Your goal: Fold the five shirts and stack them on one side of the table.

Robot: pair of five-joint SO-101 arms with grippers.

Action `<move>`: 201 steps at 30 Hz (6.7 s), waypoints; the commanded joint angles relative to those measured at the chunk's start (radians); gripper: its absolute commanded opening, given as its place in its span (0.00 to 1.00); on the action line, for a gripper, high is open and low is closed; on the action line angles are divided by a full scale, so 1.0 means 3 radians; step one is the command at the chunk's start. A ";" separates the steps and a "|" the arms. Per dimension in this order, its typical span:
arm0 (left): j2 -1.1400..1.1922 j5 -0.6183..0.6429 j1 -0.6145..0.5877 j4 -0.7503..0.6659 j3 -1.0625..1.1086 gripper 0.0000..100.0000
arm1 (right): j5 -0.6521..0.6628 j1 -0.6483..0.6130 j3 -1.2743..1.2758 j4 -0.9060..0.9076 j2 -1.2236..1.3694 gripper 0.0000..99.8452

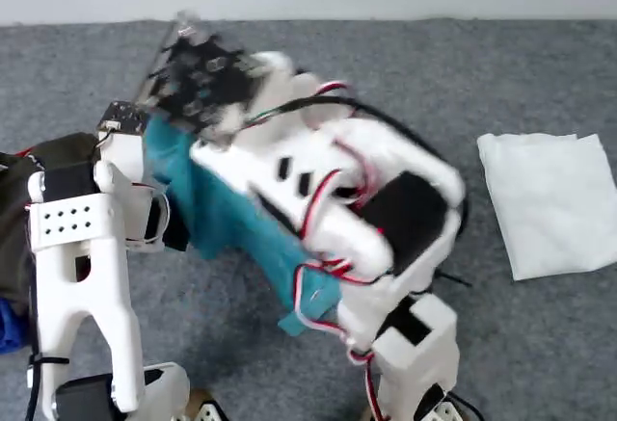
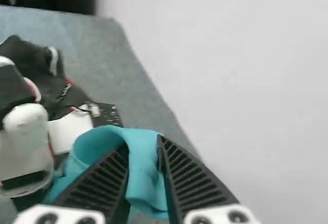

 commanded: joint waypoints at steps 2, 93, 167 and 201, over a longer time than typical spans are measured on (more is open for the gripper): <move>-0.0031 0.0026 0.0031 -0.0036 -0.0003 0.25 | 0.0020 0.0580 -0.0077 0.0079 -0.0018 0.01; 0.2695 0.0297 0.0859 -0.0557 -0.2667 0.05 | -0.0266 0.1450 0.0629 0.0182 0.0703 0.01; 0.3237 0.0286 0.1657 0.0471 -0.2923 0.01 | -0.0276 0.2279 0.1458 0.0003 0.1240 0.01; 0.2307 -0.0113 0.3278 0.0476 -0.1220 0.02 | -0.0245 0.2458 0.1821 0.0171 0.1158 0.18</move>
